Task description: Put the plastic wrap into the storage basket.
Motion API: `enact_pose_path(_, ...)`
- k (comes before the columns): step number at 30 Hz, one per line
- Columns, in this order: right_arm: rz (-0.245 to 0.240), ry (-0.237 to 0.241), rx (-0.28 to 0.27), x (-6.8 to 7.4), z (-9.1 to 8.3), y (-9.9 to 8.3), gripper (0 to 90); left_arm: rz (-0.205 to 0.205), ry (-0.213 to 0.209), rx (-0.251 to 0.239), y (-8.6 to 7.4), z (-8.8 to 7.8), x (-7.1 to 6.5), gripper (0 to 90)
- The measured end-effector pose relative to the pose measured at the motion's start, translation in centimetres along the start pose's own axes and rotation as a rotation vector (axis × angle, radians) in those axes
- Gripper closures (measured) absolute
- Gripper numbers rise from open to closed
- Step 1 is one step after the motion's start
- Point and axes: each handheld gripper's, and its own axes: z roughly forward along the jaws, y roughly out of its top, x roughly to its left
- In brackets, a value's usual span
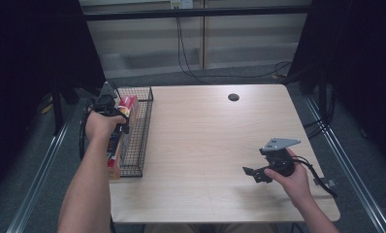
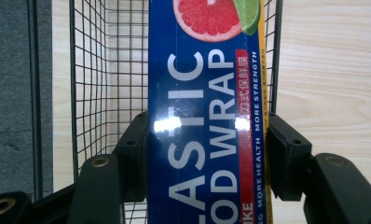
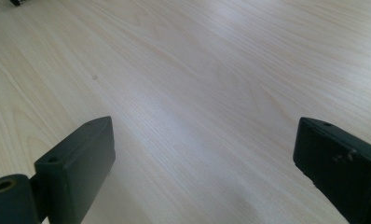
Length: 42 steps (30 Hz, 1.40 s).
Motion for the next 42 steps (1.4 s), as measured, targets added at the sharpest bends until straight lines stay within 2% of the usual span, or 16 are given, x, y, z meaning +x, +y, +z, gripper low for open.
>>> enact_pose_path(21,-0.002,0.002,0.004,0.0,0.1,0.0,5.4,-0.020,0.008,0.012,0.0,2.5,0.5,43.2)
enact_pose_path(29,-0.010,0.005,0.005,0.0,0.1,-0.1,5.4,-0.022,0.009,0.021,0.0,3.0,0.5,43.1)
enact_pose_path(30,-0.010,0.003,0.004,0.0,0.1,-0.1,5.4,-0.012,0.011,0.021,0.1,3.1,0.5,43.1)
enact_pose_path(42,-0.006,0.006,0.008,0.0,0.2,-0.1,5.4,-0.031,0.014,0.022,0.2,3.6,0.7,42.9)
